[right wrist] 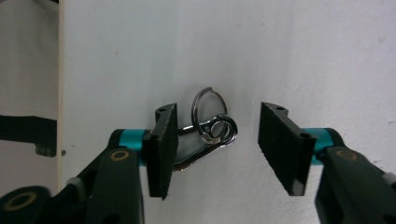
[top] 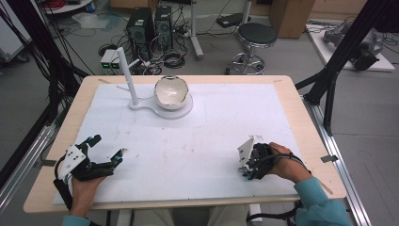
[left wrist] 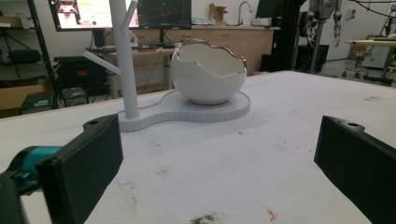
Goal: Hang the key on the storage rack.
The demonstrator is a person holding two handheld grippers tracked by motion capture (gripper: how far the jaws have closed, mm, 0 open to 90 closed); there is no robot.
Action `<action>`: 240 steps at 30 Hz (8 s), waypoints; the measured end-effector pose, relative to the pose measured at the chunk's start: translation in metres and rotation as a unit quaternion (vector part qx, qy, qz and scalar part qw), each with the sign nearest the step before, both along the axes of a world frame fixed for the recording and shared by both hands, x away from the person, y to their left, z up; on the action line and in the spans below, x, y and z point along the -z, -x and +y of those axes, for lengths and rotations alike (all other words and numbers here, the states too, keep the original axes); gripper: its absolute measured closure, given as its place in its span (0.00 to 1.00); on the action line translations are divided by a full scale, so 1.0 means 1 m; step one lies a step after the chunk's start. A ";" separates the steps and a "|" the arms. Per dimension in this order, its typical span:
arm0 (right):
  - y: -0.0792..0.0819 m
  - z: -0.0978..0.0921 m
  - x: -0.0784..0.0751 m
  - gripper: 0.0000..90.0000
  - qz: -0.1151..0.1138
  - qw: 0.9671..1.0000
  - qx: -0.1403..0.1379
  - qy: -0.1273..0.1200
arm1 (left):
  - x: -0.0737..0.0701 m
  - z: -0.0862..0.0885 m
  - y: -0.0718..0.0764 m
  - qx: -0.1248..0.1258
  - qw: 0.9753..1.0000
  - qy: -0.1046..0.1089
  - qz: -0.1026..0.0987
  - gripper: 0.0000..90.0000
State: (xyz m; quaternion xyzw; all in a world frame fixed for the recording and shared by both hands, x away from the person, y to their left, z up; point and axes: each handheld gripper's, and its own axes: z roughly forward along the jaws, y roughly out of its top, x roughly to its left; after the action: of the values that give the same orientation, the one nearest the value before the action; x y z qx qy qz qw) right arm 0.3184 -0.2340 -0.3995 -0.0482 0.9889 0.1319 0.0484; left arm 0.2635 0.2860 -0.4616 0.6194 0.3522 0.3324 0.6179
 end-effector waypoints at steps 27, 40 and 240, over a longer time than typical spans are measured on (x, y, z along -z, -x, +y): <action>0.000 0.000 -0.007 0.93 -0.006 1.000 0.010 -0.016 | 0.000 0.000 0.000 0.000 1.000 0.001 0.000 0.02; -0.002 0.000 -0.007 0.98 0.000 0.999 0.031 -0.021 | 0.000 0.000 0.000 0.001 1.000 0.001 0.000 0.02; -0.022 -0.089 -0.012 0.01 -0.117 0.797 0.333 -0.490 | -0.217 -0.022 -0.178 0.254 0.929 -0.201 0.182 0.98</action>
State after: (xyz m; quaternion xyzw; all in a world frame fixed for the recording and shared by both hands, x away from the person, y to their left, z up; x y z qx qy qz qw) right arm 0.3409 -0.3229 -0.3875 0.2988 0.7339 0.5683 0.2215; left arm 0.4417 0.2640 -0.2447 0.8493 0.2152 0.1105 0.4693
